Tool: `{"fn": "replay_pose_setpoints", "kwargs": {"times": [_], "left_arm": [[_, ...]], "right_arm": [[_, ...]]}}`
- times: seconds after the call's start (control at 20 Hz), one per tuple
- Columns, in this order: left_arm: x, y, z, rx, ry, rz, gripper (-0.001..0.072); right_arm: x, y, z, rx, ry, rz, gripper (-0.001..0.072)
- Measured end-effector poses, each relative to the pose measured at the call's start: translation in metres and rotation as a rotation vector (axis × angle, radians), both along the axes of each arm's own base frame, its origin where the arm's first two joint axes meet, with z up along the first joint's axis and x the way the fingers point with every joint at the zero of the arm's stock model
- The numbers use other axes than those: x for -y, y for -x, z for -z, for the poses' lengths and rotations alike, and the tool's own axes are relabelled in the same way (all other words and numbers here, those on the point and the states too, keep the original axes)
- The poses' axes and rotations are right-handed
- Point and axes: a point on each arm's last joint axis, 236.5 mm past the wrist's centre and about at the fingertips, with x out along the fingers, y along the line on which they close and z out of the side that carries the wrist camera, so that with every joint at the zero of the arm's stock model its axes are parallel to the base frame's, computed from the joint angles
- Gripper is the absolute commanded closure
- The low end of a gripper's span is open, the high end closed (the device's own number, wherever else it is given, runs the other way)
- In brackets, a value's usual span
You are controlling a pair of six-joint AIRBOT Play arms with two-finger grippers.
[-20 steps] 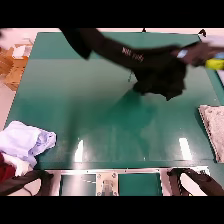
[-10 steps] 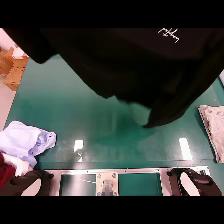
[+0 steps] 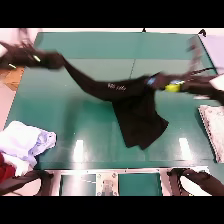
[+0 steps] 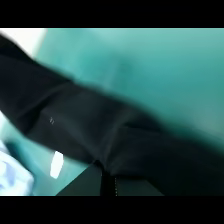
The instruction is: Fold the shirts.
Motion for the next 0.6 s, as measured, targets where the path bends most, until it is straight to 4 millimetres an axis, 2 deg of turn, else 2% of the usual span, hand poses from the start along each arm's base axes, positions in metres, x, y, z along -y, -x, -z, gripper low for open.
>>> {"fn": "replay_pose_setpoints", "kwargs": {"times": [0.05,0.1,0.15,0.2,0.3,0.4,0.5,0.6], "left_arm": [[-0.001,-0.001,0.043,-0.094,-0.008,-0.002,0.0685],[-0.001,0.000,0.078,-0.171,-0.014,-0.004,0.0685],[-0.003,0.001,0.106,-0.229,-0.021,-0.007,0.0685],[-0.003,0.001,0.125,-0.266,-0.021,-0.015,0.0685],[-0.006,0.000,0.150,-0.306,-0.027,-0.032,0.0685],[-0.012,-0.006,0.160,-0.312,-0.034,-0.049,0.0685],[-0.018,-0.010,0.162,-0.312,-0.038,-0.059,0.0685],[-0.025,-0.011,0.164,-0.319,-0.043,-0.062,0.0685]], "right_arm": [[-0.011,-0.005,0.032,-0.066,0.008,-0.011,0.0628],[-0.020,-0.007,0.064,-0.131,0.020,-0.024,0.0524],[-0.024,-0.009,0.087,-0.178,0.032,-0.030,0.0474],[-0.025,-0.013,0.102,-0.212,0.037,-0.031,0.0473],[-0.015,-0.020,0.110,-0.254,0.029,-0.029,0.0473],[0.008,-0.025,0.101,-0.267,0.012,-0.012,0.0474],[0.039,-0.018,0.088,-0.282,0.008,0.011,0.0468],[0.070,0.006,0.083,-0.317,0.018,0.060,0.0309]]}}
